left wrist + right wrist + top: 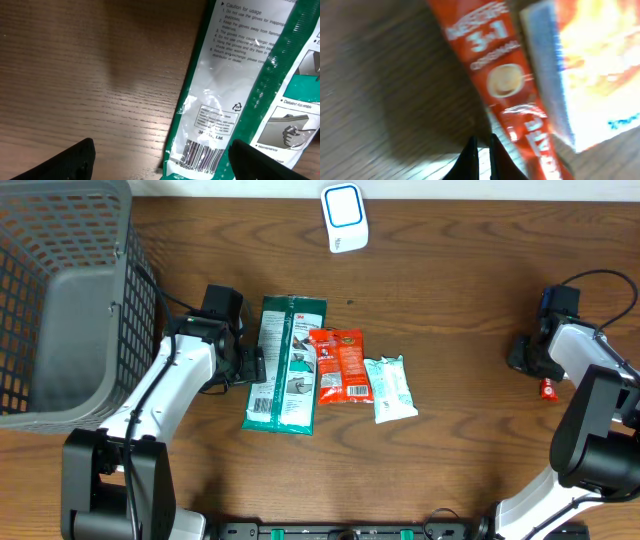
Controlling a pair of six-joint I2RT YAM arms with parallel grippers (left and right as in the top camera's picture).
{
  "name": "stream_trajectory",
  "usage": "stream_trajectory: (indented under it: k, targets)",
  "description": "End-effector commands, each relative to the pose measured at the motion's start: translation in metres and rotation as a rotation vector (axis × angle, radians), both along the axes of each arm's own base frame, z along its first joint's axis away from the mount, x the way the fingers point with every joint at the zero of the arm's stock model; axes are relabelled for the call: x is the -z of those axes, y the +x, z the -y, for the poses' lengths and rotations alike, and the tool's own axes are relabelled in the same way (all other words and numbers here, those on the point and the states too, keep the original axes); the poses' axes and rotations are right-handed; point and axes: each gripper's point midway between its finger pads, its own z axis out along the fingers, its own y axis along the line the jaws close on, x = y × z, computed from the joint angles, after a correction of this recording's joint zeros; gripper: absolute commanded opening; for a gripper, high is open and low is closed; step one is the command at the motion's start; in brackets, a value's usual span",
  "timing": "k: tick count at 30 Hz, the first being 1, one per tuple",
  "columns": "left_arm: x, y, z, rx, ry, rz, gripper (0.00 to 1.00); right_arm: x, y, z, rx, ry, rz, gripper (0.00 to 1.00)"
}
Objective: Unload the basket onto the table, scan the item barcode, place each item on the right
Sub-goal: 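Release the stick and move right gripper left to the wipes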
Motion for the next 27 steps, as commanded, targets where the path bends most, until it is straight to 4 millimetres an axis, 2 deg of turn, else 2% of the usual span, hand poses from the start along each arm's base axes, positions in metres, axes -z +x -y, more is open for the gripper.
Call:
stream_trajectory:
  k: [1,3,8,10,16,27]
  targets:
    - [-0.001,0.001,-0.001,-0.005,0.007,0.004,0.86,0.006,0.006,-0.044,-0.093,0.205,0.014,0.10]
    - [-0.001,0.001,-0.001,-0.005,0.007,0.004,0.86,0.000,0.010,-0.070,-0.145,0.316,0.030,0.15]
    - [-0.001,0.001,-0.001,-0.004,0.007,0.004,0.87,-0.023,0.011,-0.150,-0.315,0.696,0.090,0.24]
    - [-0.001,0.001,-0.001,-0.005,0.008,0.004,0.86,-0.029,0.008,-0.168,-0.336,0.775,0.091,0.27]
    - [-0.001,0.001,-0.001,-0.005,0.008,0.004,0.87,-0.027,-0.001,-0.195,-0.399,0.771,0.031,0.41]
    - [-0.001,0.001,-0.001,-0.004,0.007,0.004,0.86,-0.025,-0.007,-0.249,-0.575,0.740,-0.005,0.47]
